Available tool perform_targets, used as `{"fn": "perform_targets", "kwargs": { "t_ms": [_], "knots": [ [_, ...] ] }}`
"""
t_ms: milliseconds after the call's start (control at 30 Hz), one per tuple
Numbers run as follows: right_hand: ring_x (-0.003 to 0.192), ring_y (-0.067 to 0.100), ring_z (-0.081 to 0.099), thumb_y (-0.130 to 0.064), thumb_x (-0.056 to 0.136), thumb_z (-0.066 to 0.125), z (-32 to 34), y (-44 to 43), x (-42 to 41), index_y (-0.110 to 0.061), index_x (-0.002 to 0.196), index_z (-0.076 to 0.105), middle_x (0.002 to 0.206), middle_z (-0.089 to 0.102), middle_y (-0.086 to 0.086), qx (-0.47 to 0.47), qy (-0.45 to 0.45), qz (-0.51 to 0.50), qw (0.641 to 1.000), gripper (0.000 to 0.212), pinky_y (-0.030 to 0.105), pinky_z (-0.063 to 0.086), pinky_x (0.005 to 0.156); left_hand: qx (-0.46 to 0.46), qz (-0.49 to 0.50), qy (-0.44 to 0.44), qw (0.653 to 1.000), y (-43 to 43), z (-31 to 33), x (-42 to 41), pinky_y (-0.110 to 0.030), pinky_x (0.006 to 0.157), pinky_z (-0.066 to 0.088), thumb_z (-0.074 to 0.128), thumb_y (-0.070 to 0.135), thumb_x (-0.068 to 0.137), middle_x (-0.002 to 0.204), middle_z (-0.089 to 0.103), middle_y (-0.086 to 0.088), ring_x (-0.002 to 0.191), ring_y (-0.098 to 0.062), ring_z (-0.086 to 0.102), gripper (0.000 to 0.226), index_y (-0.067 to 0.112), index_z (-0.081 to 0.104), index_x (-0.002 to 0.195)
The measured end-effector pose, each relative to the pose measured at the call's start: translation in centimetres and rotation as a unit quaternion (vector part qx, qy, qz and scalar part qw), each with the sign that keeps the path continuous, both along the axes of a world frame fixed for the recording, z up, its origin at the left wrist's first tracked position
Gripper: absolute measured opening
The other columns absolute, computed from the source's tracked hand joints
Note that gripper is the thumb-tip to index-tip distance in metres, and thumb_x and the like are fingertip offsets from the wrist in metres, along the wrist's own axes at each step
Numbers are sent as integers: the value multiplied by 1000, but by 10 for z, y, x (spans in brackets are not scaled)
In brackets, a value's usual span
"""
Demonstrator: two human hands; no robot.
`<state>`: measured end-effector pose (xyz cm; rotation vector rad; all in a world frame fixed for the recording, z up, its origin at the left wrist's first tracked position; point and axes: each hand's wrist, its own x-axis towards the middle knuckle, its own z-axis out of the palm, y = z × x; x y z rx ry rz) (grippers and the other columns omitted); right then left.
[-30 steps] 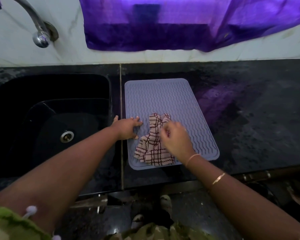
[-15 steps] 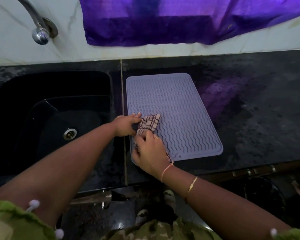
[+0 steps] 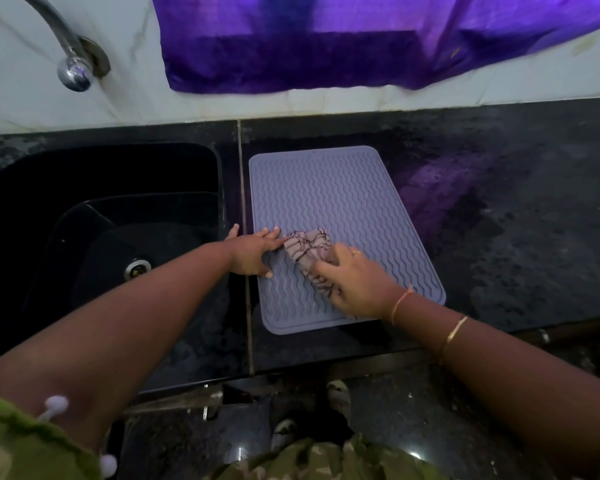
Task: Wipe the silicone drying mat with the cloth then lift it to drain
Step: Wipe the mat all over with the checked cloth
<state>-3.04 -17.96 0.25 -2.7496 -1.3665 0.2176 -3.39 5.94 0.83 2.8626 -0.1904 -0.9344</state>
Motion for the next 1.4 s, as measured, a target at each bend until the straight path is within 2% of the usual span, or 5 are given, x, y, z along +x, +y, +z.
{"fn": "perform_targets", "kwargs": {
  "t_ms": [700,933,1133,1267,1400],
  "knots": [
    [89,27,56,-13,80,56,13,16,-7,-21,110,59,110,54,10,95,70,22,993,31,34,48,65,-27,24,7,999,2,8,-1,-51,115,-9,63,29,88,161,2,1,148,-15,3,88,22,5,153],
    [82,17,62,10,85,45,58,20,26,-14,94,56,89,65,4,315,392,-140,853,28,29,54,71,-304,167,37,937,4,24,5,-36,115,24,74,4,75,151,32,4,140,-19,28,111,29,0,153],
    [75,23,64,6,74,40,50,33,26,-13,88,61,84,64,11,356,602,-200,686,32,30,54,62,-251,108,121,954,7,60,-9,-28,105,39,78,20,75,93,72,12,97,-8,64,16,21,74,90],
    [86,27,58,-2,87,48,25,24,36,-2,97,63,89,60,12,151,353,-242,891,18,36,48,77,-157,120,96,976,6,50,-11,-25,81,42,69,48,79,90,66,10,87,-8,59,31,18,71,88],
    [101,25,55,-32,90,46,18,40,8,-14,113,60,108,61,7,178,39,-161,970,33,41,45,87,-161,122,59,978,0,37,-10,-28,85,43,64,40,85,94,65,4,93,-15,59,30,14,70,97]
  ]
}}
